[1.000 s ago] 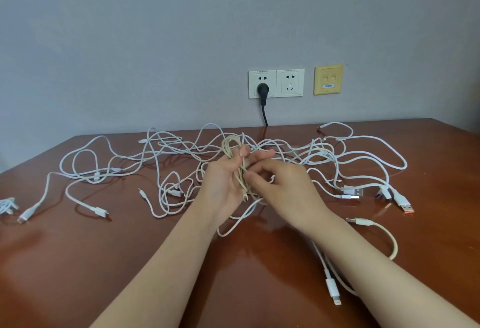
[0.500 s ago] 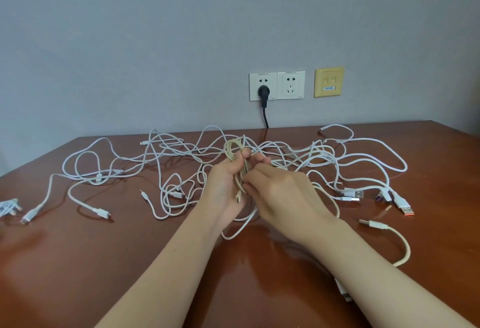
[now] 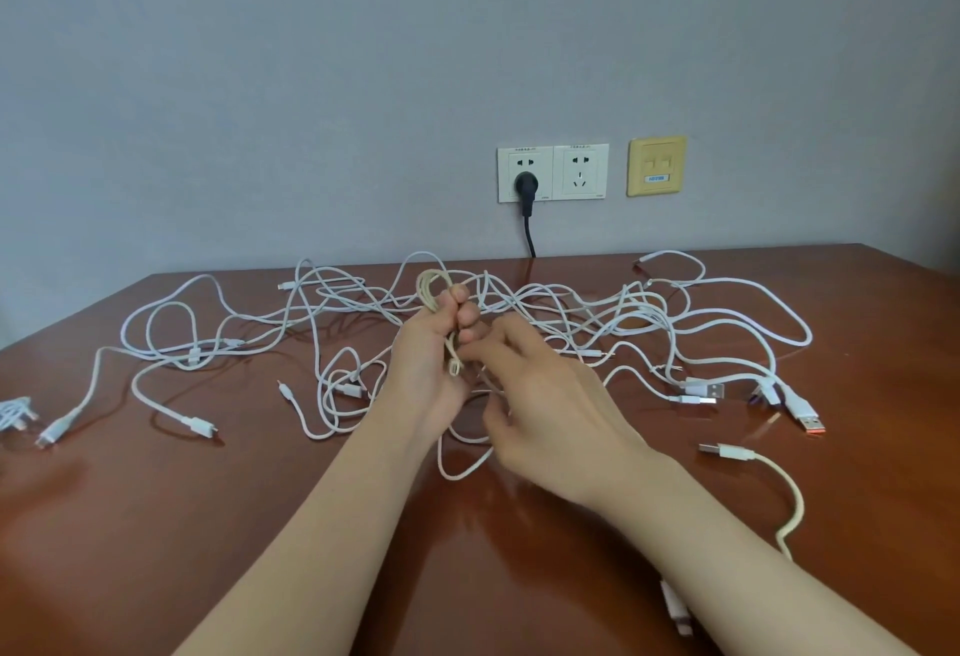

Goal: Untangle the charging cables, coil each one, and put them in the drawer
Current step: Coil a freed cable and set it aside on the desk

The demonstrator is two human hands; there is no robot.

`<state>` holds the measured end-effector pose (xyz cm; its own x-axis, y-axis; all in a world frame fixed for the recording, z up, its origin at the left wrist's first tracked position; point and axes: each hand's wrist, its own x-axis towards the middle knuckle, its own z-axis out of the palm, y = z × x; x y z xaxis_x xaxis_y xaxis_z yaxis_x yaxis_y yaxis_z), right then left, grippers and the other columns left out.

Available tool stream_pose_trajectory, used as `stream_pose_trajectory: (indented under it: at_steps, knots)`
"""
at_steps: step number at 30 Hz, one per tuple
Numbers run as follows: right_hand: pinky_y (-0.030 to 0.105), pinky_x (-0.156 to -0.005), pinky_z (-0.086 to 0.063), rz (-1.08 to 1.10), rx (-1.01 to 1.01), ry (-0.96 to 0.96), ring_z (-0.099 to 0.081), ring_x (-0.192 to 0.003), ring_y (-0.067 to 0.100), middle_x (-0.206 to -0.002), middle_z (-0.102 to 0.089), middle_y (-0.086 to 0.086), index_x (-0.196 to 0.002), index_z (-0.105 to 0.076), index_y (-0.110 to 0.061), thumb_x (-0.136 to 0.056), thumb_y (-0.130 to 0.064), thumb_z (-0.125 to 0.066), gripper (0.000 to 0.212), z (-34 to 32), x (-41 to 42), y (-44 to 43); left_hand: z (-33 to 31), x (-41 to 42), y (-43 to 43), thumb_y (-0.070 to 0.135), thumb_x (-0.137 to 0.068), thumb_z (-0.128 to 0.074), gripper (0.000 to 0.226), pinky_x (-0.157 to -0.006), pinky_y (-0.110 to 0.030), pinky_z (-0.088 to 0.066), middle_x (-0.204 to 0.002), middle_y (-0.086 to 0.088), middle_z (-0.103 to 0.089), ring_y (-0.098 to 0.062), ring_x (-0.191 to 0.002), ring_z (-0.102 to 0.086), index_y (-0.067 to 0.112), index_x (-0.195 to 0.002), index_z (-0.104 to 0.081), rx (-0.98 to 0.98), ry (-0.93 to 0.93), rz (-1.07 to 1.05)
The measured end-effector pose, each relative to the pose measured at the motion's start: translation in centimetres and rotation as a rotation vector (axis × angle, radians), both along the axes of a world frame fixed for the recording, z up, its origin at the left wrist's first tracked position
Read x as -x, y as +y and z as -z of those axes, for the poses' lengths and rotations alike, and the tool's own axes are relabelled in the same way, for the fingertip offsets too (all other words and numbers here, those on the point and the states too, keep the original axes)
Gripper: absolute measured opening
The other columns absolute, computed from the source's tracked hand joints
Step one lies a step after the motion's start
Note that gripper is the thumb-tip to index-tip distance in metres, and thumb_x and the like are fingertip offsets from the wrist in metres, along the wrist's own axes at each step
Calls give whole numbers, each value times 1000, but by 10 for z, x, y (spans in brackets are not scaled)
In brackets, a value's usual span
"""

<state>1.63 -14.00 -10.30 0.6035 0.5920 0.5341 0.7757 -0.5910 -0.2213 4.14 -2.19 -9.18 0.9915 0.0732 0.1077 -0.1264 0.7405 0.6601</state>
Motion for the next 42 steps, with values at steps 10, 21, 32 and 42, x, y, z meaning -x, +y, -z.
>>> stream_pose_trajectory:
  at_steps: [10, 21, 32, 42]
  knots:
    - [22, -65, -30, -71, -57, 60, -43, -73, 3, -70, -44, -16, -83, -67, -23, -81, -36, -50, 21, -8, -12, -13, 1, -2, 9, 7, -102, -23, 33, -27, -12, -24, -46, 7, -41, -1, -27, -27, 14, -75, -40, -73, 12, -46]
    - [27, -74, -39, -82, -153, 85, -41, -81, -2, -76, -46, -22, -81, -66, -21, -81, -25, -66, 4, -7, -18, -14, 9, 1, -5, 5, -100, -34, 30, -37, -14, -37, -48, 4, -52, -6, -40, -49, 10, -75, -49, -511, 61, -25]
    - [33, -77, -44, 58, -375, 198, -59, -81, 17, -80, -62, -1, -69, -52, -26, -81, -5, -61, 26, -12, -21, -16, 7, 1, -16, -3, -94, -31, 29, -32, -4, -21, -34, -1, -30, -7, -20, -25, 6, -68, -40, -612, 53, 98]
    - [8, -60, -36, 110, -446, 183, -50, -65, -8, -63, -55, -13, -71, -56, -22, -77, -8, -70, 20, -17, -21, -21, 12, -2, -9, 68, -76, -27, 66, -34, -15, -19, -33, 4, -29, -7, -25, -23, 6, -74, -51, -922, 6, 17]
